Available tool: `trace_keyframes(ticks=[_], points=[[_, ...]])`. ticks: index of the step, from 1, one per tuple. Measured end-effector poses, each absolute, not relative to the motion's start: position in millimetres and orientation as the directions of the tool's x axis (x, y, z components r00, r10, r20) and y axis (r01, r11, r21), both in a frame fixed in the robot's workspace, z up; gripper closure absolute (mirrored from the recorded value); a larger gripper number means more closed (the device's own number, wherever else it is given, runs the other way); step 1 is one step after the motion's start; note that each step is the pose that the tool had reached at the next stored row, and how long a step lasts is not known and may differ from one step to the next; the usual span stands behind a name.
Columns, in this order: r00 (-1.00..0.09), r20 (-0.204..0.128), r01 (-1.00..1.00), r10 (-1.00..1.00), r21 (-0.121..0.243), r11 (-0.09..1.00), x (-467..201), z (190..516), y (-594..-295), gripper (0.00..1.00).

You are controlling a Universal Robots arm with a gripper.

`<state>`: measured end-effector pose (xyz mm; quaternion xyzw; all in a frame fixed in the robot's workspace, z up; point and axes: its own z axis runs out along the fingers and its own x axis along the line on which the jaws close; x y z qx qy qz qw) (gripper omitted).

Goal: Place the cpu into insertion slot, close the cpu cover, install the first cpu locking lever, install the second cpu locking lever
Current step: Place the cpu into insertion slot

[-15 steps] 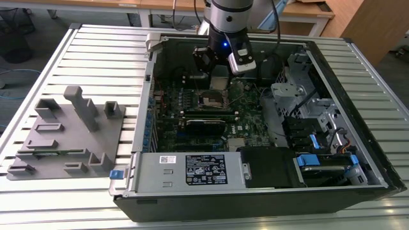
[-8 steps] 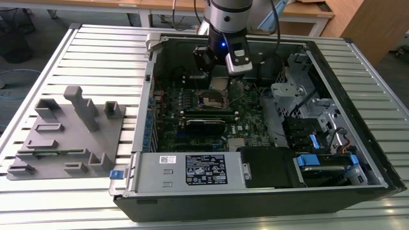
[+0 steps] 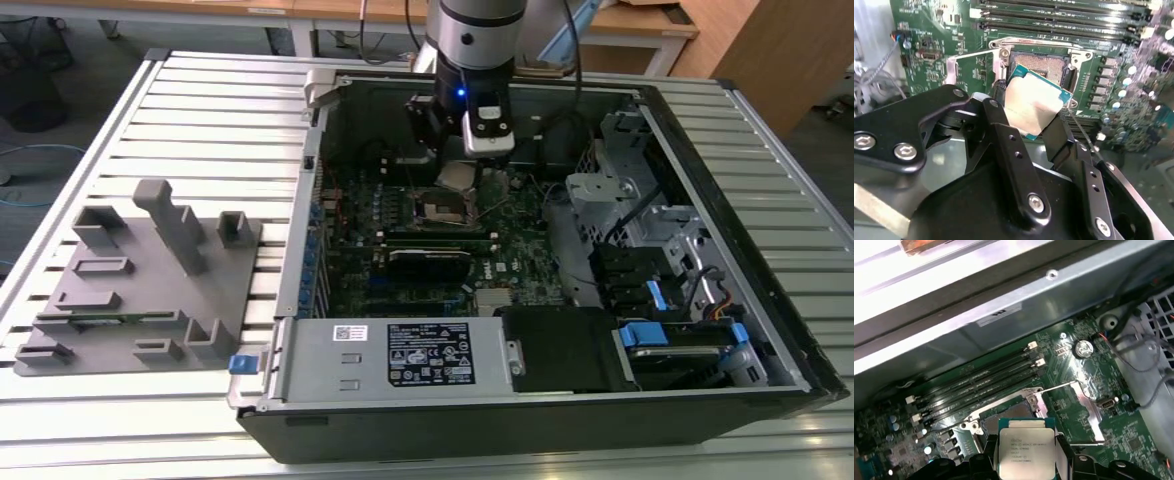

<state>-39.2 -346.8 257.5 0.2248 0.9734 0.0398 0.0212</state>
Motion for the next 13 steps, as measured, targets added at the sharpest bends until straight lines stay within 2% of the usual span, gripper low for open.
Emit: trace_keyframes(ticks=[13], points=[[-0.772,-0.023,0.631,0.635,0.087,0.771,-39.2,256.5,-346.8,0.46]])
